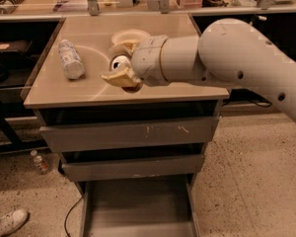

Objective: Pick coke can from bottom drawer and place on counter

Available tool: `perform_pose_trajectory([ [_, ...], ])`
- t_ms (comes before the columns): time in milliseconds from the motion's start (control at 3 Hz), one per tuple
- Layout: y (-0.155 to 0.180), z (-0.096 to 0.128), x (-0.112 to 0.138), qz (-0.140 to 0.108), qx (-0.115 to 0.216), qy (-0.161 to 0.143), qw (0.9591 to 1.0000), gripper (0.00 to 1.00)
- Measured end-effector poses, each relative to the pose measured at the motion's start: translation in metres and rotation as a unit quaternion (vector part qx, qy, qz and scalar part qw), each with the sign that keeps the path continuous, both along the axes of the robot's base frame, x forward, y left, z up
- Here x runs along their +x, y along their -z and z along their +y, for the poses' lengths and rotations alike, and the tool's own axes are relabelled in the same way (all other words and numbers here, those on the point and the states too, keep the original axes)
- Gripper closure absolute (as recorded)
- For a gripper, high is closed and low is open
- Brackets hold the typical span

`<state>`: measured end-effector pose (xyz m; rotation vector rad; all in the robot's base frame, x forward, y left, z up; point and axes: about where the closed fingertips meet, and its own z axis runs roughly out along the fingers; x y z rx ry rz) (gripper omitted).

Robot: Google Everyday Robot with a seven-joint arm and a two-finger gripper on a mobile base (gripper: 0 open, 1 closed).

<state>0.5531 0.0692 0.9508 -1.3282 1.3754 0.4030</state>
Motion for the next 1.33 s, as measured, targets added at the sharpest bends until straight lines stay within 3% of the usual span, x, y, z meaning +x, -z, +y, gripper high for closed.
perform_pose_trajectory([
  [333, -0.009, -0.005, 0.033, 0.025, 0.016, -0.005, 0.9995, 1.00],
  [667, -0.008, 0.000, 0.067, 0.077, 0.024, -0.022, 0.9965, 1.00],
  [1333, 0.020, 0.017, 0.109, 0.184, 0.009, -0.045, 0.9819, 1.00],
])
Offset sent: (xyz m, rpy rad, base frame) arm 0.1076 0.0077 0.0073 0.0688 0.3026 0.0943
